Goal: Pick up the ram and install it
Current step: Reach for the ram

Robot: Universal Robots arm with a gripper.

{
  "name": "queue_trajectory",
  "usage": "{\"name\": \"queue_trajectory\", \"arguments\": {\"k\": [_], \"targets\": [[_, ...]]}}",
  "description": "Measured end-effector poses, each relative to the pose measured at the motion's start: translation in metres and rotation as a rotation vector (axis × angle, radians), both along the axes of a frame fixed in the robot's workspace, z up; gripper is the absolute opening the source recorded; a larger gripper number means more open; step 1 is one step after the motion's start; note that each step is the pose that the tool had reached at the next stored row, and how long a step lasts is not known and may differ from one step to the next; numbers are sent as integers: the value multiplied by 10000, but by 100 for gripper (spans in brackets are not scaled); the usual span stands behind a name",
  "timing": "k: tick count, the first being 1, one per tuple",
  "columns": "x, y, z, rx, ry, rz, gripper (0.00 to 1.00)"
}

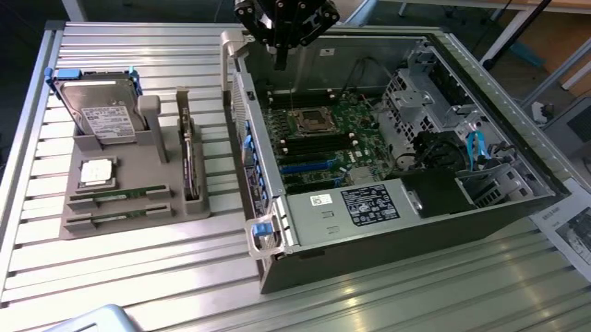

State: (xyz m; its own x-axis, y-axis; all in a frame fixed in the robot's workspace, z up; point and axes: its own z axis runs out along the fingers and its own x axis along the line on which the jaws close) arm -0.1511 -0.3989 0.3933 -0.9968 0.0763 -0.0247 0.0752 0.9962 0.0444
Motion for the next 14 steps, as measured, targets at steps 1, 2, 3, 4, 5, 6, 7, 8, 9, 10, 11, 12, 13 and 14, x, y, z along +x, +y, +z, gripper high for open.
{"name": "queue_trajectory", "arguments": {"k": [1,2,3,4,5,6,7,8,9,10,11,12,13,14], "targets": [[-68,0,0,0,-3,1,10],[-121,0,0,0,-6,2,10],[-155,0,0,0,-7,0,10],[-193,0,0,0,-10,0,10],[-242,0,0,0,-12,1,10],[-280,0,1,-1,-14,2,10],[-318,0,0,0,-17,0,10],[-359,0,0,0,-21,0,10],[-404,0,0,0,-25,1,10],[-449,0,0,0,-29,1,10],[-489,0,0,0,-31,1,10],[-515,0,0,0,-34,0,10],[-538,0,0,0,-36,0,10],[-574,0,0,0,-41,0,10]]}}
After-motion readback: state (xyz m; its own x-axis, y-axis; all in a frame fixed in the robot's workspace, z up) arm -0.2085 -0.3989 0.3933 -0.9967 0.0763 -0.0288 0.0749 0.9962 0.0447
